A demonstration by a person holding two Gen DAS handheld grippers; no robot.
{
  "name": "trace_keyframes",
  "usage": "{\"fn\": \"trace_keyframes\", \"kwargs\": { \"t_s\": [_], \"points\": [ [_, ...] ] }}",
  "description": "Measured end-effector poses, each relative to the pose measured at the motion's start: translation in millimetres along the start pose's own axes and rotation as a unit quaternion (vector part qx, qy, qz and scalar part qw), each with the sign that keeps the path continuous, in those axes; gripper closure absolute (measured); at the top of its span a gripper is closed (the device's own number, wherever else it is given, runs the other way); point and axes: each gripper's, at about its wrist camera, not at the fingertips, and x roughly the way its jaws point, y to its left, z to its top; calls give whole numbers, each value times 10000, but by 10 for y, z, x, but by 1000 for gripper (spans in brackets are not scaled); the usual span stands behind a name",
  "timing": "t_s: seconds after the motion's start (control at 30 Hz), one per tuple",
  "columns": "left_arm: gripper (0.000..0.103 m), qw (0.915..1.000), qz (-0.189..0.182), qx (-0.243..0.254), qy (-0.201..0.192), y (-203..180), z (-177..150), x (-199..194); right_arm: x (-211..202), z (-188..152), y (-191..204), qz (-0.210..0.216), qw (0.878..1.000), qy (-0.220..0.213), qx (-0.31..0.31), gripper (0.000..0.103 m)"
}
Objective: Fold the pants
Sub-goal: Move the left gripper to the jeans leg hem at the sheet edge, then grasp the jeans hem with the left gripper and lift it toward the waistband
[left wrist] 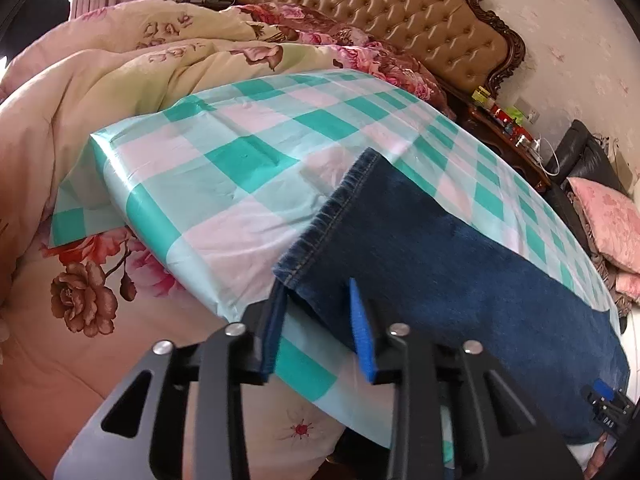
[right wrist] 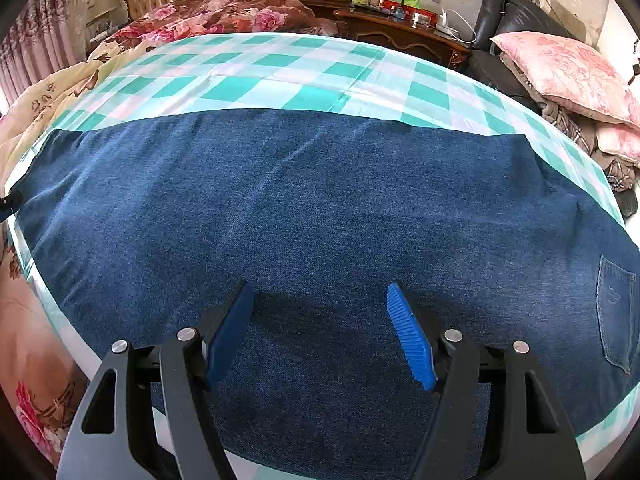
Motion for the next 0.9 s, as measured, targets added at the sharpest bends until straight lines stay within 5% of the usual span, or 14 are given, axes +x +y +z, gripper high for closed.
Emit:
{"fn": "trace_keyframes", "kwargs": {
  "t_s": [0.17,0.33,0.5,0.6,0.73,0.9],
  "points": [
    [82,9988,-365,-297,108,104,47,-10,-85,65,77,288,9994,-185,-112,39],
    [83,9997,-250,-21,-57,-32,82,-138,-39,139,268,152,9984,-145,-528,39],
    [83,9982,114,519,-293,-313,159,-337,-9,143,226,323,9985,-76,-440,39],
    [83,9890,539,1251,-581,-680,186,-545,-90,188,63,606,9981,-103,-99,39],
    [83,9524,1090,2611,-1137,-1466,76,-889,-186,262,-273,932,9945,-78,480,39],
    [83,8722,1178,4371,-1853,-2701,-605,-1210,-377,283,-974,1032,9827,-202,1525,37]
  ]
}}
